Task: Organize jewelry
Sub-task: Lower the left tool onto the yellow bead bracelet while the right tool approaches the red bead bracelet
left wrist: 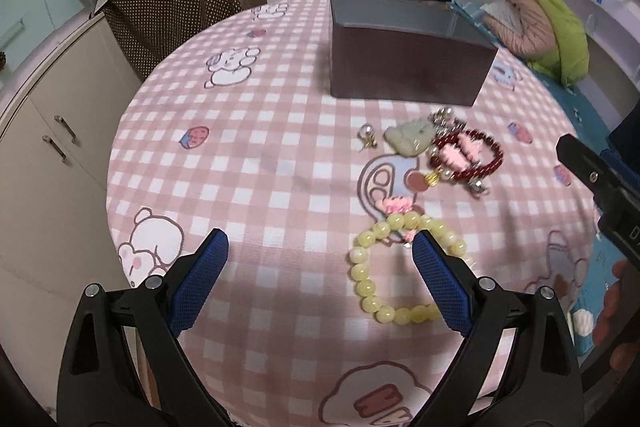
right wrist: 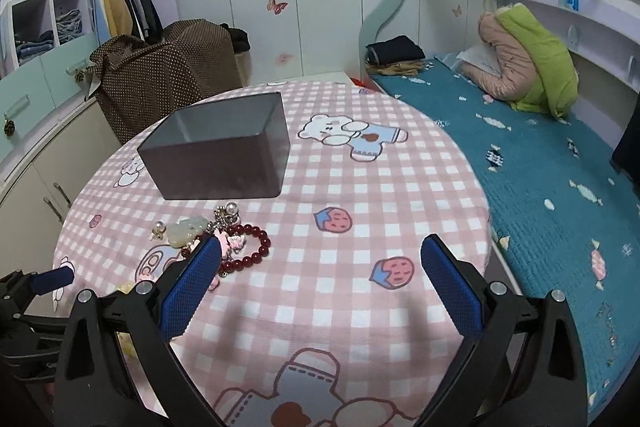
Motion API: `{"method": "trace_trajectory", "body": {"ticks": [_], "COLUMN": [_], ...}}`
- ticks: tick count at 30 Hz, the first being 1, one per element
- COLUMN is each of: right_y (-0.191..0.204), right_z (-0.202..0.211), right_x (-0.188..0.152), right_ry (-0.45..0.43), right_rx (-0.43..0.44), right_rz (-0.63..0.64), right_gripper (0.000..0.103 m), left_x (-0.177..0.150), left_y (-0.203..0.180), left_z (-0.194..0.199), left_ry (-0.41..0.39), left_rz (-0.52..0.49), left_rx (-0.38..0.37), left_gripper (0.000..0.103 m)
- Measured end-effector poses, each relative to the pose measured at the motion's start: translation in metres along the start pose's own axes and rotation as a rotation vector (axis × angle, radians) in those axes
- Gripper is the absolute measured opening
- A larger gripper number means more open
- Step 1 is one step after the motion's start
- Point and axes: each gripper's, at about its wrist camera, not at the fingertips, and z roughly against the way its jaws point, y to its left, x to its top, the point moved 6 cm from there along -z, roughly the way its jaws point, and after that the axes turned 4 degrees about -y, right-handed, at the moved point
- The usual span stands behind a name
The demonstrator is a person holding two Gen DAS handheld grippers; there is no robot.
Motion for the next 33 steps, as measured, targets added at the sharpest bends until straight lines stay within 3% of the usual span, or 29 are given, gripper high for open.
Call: {"method": "trace_trajectory", "body": {"ticks": [9,14,17,19,21,26,33], "right_y": [0.003,0.005,0.007,0.008,0.009,0.010,0.022], "right_z": [-0.017,-0.025,-0.029,-0.033,-0.037,-0.048,-0.063], "right_x": [-0.011,-0.011,-0.009,-0.008,-0.006,-0.003,-0.008], "right_ry": [0.042,0.064,0.082,0.093,0.104,0.134,0.199], "right_rx": [-0.031,-0.012,-0.012,-0.015,-0.025,-0.042,-0.006], "right_rz": [0.049,0.043,0.038,0.047,0.050,0.056,0.077], "right_gripper": [0.096,0.096,0.096,0.096,0.095,0.082,0.063], "left_x": [-0.004,-0.001,0.002,0.003,0.004,0.008,0.018], "left_y": [0.007,0.004,0.003,0.003,0.005,0.007,0.009], "left_z": [-0.014,-0.012,-0.012,-0.011,-0.011,-0.011,-0.003], "left_ry": [0.019,-0.020,-0.038,-0.041,-0.040,-0.041,-0.098], "left_rz": [-0.014,-0.036,-0.041,-0.044,-0.030,0.048,0.111], "left_rx": [-0.006,-0.040,-0.047,-0.069,-0.111,-0.258,-0.364], "left_gripper": [0.091,0.065,0.047,0.027,0.018,0.011,0.010]}}
